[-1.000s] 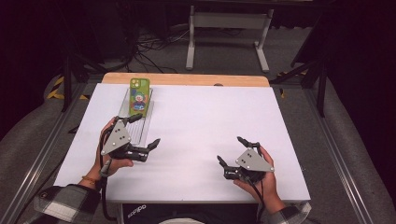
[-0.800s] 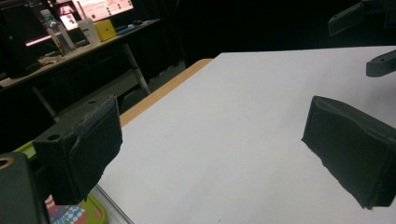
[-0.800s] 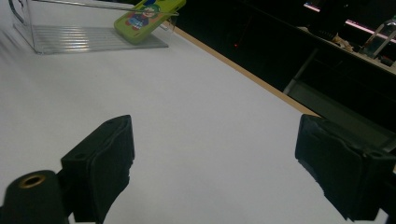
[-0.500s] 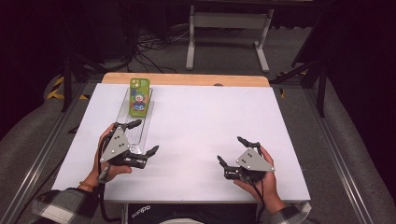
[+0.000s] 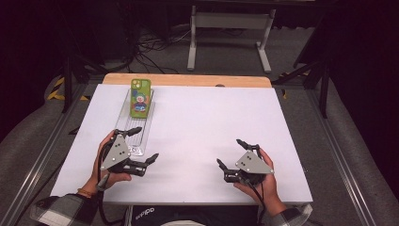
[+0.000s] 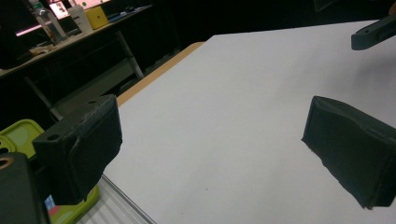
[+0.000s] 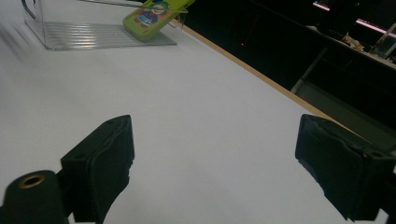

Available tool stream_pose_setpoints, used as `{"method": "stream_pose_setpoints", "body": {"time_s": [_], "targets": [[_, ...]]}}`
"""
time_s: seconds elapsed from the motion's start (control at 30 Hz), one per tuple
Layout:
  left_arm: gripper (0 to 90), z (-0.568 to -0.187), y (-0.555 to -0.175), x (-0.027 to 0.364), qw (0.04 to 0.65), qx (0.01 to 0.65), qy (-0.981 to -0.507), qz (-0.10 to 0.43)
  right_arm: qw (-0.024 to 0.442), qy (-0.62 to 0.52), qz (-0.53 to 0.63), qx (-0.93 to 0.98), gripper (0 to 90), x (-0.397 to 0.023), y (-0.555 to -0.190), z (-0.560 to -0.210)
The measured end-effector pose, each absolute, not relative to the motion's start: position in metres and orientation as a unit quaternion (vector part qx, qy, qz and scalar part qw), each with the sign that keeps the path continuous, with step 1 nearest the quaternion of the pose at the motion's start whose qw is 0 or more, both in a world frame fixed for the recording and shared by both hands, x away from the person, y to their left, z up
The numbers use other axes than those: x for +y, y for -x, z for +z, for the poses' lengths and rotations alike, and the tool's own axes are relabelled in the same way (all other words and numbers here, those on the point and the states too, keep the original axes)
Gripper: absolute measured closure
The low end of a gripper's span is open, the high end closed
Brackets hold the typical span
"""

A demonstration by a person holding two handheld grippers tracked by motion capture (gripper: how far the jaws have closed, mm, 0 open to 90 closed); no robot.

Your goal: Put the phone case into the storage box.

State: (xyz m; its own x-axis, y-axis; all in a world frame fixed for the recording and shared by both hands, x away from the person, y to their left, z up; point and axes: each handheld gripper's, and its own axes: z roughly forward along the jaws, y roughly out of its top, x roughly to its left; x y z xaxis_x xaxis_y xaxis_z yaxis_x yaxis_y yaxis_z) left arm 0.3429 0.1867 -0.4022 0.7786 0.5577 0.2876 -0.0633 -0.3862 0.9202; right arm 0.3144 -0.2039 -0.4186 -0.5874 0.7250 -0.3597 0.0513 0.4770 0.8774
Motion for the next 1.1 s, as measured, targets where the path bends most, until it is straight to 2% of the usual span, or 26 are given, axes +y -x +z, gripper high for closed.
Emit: {"method": "stream_pose_setpoints", "body": {"time_s": [0.53, 1.1], "targets": [[5.3, -0.418, -0.340, 0.192, 0.515, 0.161, -0.795, 0.279, 0.379, -0.242, 0.443, 0.775, 11.7, -0.203, -0.314, -0.421], [6.1, -0.438, -0.337, 0.211, 0.508, 0.195, -0.799, 0.255, 0.374, -0.239, 0.443, 0.779, 10.6, -0.205, -0.316, -0.425]]}}
